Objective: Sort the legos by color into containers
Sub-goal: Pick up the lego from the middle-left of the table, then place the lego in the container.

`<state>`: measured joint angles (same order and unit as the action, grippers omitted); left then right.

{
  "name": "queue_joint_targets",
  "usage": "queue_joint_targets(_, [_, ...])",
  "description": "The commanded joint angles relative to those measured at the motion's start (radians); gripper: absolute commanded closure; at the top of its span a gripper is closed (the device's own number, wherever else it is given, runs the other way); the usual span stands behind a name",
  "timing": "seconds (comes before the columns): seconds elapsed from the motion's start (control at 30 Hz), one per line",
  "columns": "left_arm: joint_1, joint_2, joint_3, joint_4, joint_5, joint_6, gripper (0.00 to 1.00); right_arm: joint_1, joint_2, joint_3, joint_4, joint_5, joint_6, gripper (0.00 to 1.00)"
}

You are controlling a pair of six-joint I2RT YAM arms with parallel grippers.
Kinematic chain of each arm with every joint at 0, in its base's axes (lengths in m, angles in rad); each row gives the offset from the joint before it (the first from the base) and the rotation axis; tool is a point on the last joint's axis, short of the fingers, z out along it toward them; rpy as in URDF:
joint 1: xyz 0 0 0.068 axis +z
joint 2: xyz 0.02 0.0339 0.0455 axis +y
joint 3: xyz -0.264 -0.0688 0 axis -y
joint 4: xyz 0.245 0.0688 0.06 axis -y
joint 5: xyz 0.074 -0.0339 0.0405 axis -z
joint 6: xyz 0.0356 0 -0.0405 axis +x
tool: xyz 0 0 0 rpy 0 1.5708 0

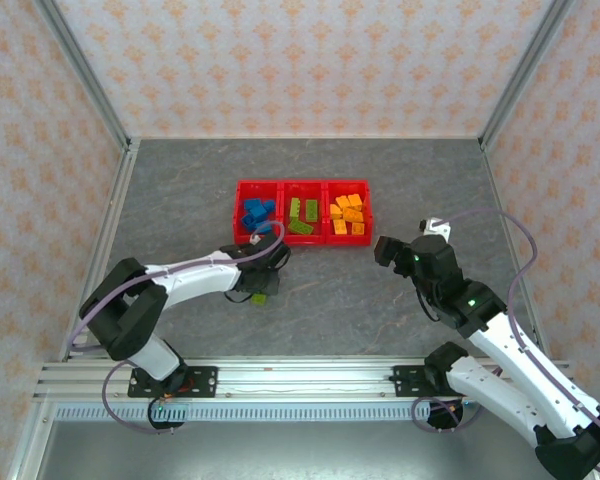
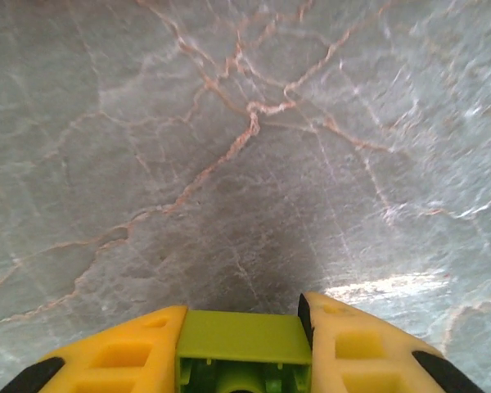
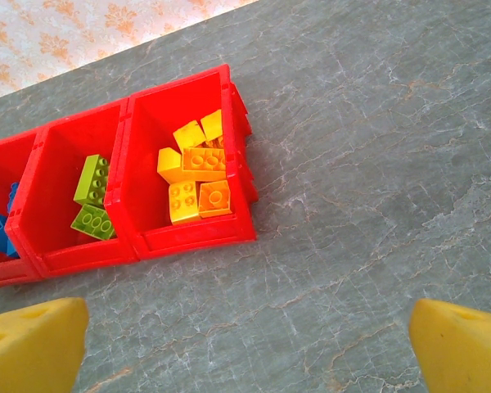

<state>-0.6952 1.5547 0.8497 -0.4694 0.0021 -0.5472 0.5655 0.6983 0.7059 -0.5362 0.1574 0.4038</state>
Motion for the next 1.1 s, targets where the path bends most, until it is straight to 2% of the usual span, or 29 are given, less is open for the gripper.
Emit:
queue_joint_targets(0.0, [0.005,-0.067,0.049,-0.014,-0.083,-0.033,0.80,-0.002,-0.008,-0.011,0.013,0.022,-0.004,0.00])
queue_joint_targets(0.17, [0.005,-0.096,0.148,0.045,-0.126,-0.034,0.80,-0.002,-0.007,-0.011,0.013,0.025,-0.003,0.00])
queue_joint_targets(0.3, [0.004,-0.045,0.256,0.080,-0.196,-0.033,0.80,-0.002,-0.007,-0.009,0.013,0.024,-0.004,0.00])
queue_joint_targets(0.43, [0.008,0.093,0.402,0.116,-0.215,0.000,0.81,-0.002,-0.008,-0.009,0.013,0.024,-0.004,0.00])
queue_joint_targets(0.63, [0.032,0.344,0.678,0.050,-0.257,0.017,0.80,-0.001,-0.010,-0.008,0.013,0.021,-0.010,0.00])
queue_joint_targets(0.8, [0.073,0.450,0.758,0.070,-0.257,0.006,0.76,-0.002,-0.014,-0.006,0.012,0.025,-0.013,0.00])
queue_joint_targets(0.93, [0.095,0.471,0.774,0.099,-0.246,0.013,0.51,-0.002,-0.013,-0.009,0.019,0.018,-0.016,0.00])
queue_joint_targets(1.07, [0.100,0.424,0.741,0.165,-0.181,0.066,0.23,-0.002,-0.006,-0.006,0.018,0.014,-0.020,0.00])
